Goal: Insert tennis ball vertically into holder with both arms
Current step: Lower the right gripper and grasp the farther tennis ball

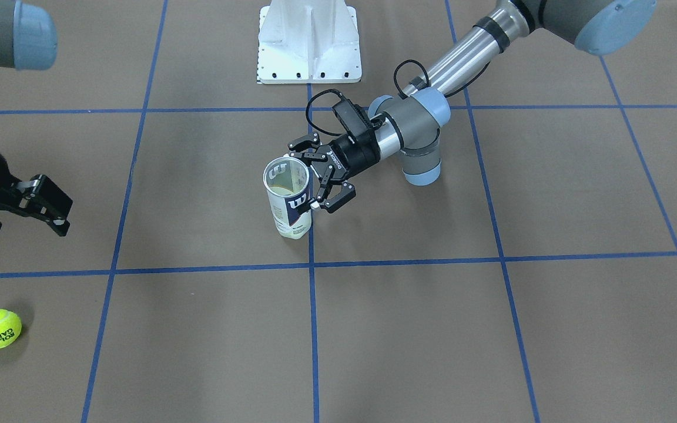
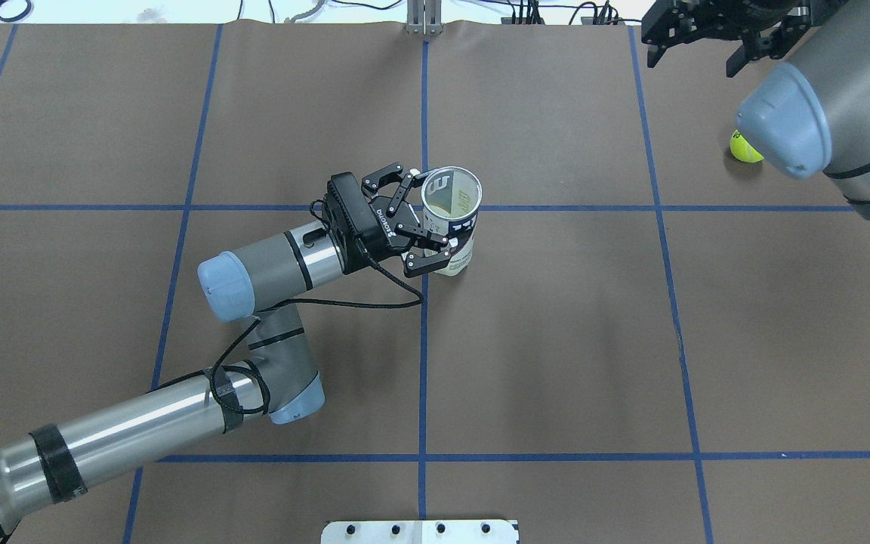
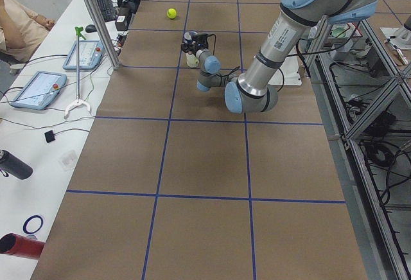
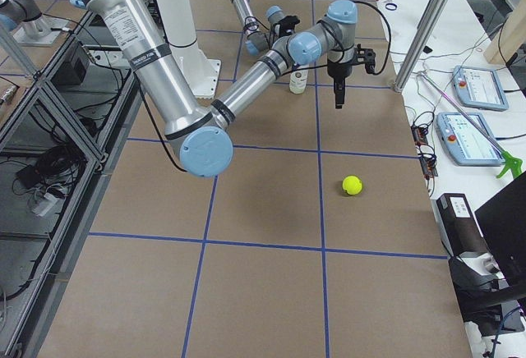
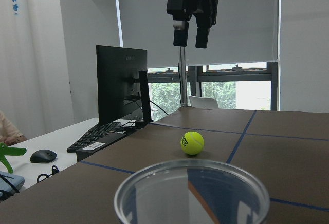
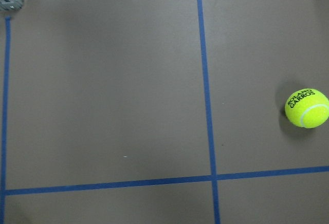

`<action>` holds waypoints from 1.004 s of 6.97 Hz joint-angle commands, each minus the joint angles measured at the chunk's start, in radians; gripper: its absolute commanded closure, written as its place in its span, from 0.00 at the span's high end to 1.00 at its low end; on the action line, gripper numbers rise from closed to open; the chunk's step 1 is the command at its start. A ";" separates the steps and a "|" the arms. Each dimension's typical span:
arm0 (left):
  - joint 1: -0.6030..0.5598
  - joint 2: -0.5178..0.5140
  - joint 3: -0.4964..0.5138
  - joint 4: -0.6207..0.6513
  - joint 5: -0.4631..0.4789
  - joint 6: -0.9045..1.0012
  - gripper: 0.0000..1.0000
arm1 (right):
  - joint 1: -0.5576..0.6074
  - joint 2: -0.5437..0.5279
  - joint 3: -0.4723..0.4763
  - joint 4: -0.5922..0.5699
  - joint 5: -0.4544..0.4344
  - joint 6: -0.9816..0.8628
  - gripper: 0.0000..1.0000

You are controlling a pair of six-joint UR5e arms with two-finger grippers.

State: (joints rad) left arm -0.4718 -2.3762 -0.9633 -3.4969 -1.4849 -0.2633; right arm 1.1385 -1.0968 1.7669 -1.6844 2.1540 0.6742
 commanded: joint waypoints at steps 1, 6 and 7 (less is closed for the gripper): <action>0.001 0.000 0.000 0.001 0.000 0.001 1.00 | 0.039 -0.045 -0.212 0.199 0.012 -0.155 0.99; 0.005 -0.001 -0.002 0.001 0.000 0.001 1.00 | 0.064 -0.031 -0.685 0.768 0.015 -0.191 0.99; 0.005 -0.001 -0.002 0.001 0.000 0.001 1.00 | 0.061 -0.031 -0.693 0.773 0.009 -0.185 0.99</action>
State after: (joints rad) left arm -0.4664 -2.3770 -0.9643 -3.4959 -1.4849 -0.2623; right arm 1.2028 -1.1298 1.1157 -0.9565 2.1753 0.4850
